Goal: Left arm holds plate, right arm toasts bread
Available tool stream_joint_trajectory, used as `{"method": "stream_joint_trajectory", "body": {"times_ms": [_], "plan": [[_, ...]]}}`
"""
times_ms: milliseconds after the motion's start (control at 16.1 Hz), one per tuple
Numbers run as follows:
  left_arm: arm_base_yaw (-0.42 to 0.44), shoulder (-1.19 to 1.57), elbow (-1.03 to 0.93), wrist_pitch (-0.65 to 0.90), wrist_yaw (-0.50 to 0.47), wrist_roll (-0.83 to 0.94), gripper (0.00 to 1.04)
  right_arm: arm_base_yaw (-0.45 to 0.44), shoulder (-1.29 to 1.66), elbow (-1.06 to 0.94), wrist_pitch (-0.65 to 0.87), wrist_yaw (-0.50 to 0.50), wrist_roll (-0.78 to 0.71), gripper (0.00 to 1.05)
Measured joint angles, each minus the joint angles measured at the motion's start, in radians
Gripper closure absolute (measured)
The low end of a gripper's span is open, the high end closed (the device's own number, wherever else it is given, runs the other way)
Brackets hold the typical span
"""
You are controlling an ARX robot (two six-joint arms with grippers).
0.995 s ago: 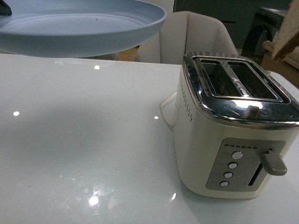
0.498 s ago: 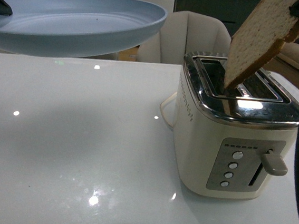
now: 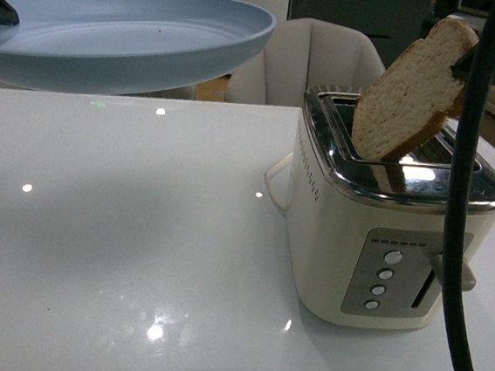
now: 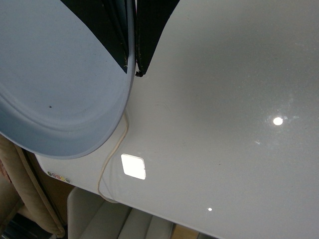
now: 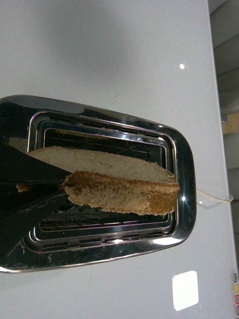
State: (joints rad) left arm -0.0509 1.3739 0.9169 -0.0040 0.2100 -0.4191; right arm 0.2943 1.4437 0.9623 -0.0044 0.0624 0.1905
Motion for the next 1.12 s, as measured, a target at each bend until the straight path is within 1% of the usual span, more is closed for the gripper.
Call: {"method": "stream_joint_trajectory", "body": {"times_ms": [124, 435, 498, 808, 871, 995, 1057, 1119], "plan": [[0.000, 0.000, 0.000, 0.000, 0.000, 0.000, 1.02, 0.000, 0.041, 0.036, -0.029, -0.011, 0.005, 1.02], [0.000, 0.000, 0.000, 0.000, 0.000, 0.000, 1.02, -0.008, 0.134, 0.163, -0.157, -0.045, 0.032, 1.02], [0.000, 0.000, 0.000, 0.000, 0.000, 0.000, 1.02, -0.011, 0.151, 0.185, -0.180, -0.052, 0.038, 0.99], [0.000, 0.000, 0.000, 0.000, 0.000, 0.000, 1.02, -0.020, 0.178, 0.210, -0.189, -0.068, 0.094, 0.40], [0.000, 0.000, 0.000, 0.000, 0.000, 0.000, 1.02, -0.020, 0.179, 0.209, -0.188, -0.068, 0.097, 0.31], [0.000, 0.000, 0.000, 0.000, 0.000, 0.000, 1.02, -0.020, 0.187, 0.209, -0.183, -0.068, 0.101, 0.07], [0.000, 0.000, 0.000, 0.000, 0.000, 0.000, 1.02, -0.020, 0.187, 0.209, -0.182, -0.070, 0.104, 0.06], [0.000, 0.000, 0.000, 0.000, 0.000, 0.000, 1.02, -0.025, 0.183, 0.205, -0.141, -0.072, 0.105, 0.06]]}}
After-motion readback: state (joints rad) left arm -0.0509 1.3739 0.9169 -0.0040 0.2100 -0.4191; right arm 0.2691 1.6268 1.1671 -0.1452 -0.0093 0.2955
